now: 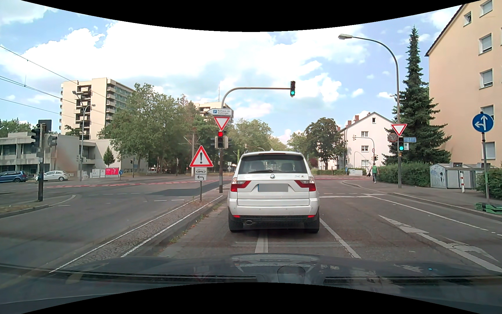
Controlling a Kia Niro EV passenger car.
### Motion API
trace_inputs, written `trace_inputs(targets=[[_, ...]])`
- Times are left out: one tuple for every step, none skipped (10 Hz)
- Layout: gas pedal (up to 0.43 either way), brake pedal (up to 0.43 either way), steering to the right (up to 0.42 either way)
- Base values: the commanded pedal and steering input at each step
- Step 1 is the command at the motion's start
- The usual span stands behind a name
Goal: Follow the waypoints while adhering to traffic rules and regulations
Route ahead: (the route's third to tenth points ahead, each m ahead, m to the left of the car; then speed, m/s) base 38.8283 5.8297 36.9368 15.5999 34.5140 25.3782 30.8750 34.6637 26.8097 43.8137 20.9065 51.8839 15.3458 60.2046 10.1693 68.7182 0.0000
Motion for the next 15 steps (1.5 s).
trace_inputs(targets=[[0.000,0.262,-0.004],[0.000,0.262,-0.004],[0.000,0.262,-0.004],[0.000,0.262,-0.004],[0.000,0.268,-0.004],[0.000,0.268,-0.004],[0.000,0.268,-0.004],[0.000,0.268,-0.004],[0.000,0.268,-0.004],[0.000,0.268,-0.004],[0.000,0.268,-0.004],[0.000,0.268,-0.004],[0.000,0.268,-0.004],[0.000,0.268,-0.004],[0.000,0.268,-0.004]])
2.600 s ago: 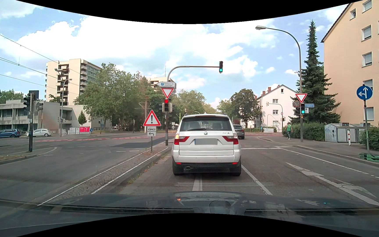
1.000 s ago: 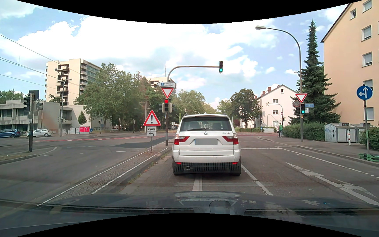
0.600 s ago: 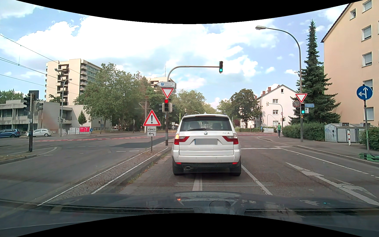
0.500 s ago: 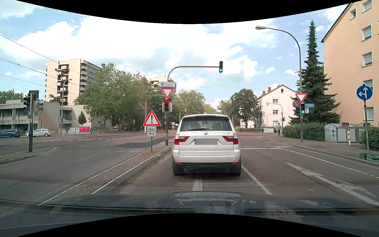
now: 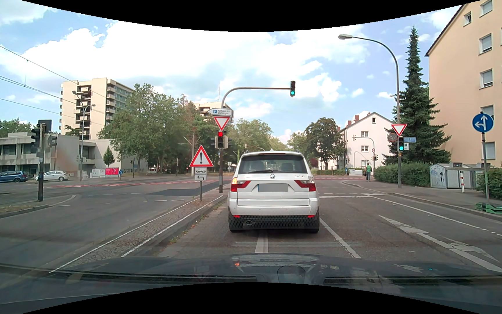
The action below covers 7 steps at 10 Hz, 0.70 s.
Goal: Follow the waypoints while adhering to traffic rules and regulations
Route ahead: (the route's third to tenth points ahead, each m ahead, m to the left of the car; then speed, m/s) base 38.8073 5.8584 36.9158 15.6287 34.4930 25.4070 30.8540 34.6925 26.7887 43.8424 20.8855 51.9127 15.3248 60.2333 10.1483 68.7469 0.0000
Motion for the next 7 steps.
trace_inputs(targets=[[0.000,0.262,-0.004],[0.000,0.268,-0.004],[0.000,0.268,-0.004],[0.000,0.268,-0.004],[0.000,0.268,-0.004],[0.000,0.268,-0.004],[0.000,0.268,-0.004]])
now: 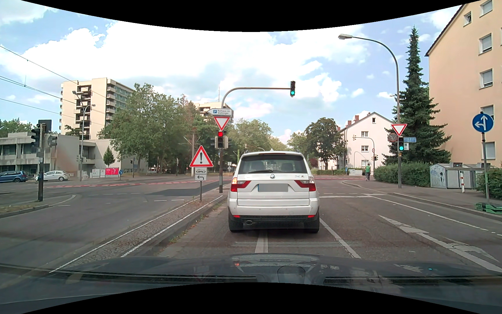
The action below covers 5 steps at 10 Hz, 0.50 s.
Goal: Follow the waypoints while adhering to traffic rules and regulations
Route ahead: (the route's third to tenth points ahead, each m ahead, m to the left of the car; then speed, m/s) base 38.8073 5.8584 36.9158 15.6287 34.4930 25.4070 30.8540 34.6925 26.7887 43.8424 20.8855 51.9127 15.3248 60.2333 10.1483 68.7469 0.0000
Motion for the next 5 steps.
trace_inputs(targets=[[0.000,0.268,-0.004],[0.000,0.268,-0.004],[0.000,0.268,-0.004],[0.000,0.268,-0.004],[0.000,0.268,-0.004]])
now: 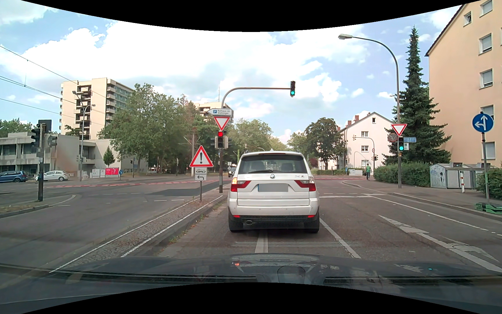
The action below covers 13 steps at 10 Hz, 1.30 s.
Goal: Follow the waypoints while adhering to traffic rules and regulations
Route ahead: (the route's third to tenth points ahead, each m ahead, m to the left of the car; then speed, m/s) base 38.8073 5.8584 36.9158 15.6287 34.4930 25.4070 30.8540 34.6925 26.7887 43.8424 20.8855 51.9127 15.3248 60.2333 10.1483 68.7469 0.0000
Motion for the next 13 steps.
trace_inputs(targets=[[0.000,0.268,-0.004],[0.000,0.268,-0.004],[0.000,0.268,-0.004],[0.000,0.262,-0.004],[0.000,0.268,-0.004],[0.000,0.268,-0.004],[0.000,0.268,-0.004],[0.000,0.268,-0.004],[0.000,0.262,-0.004],[0.000,0.268,-0.004],[0.000,0.268,-0.004],[0.000,0.268,-0.004],[0.000,0.268,-0.004]])
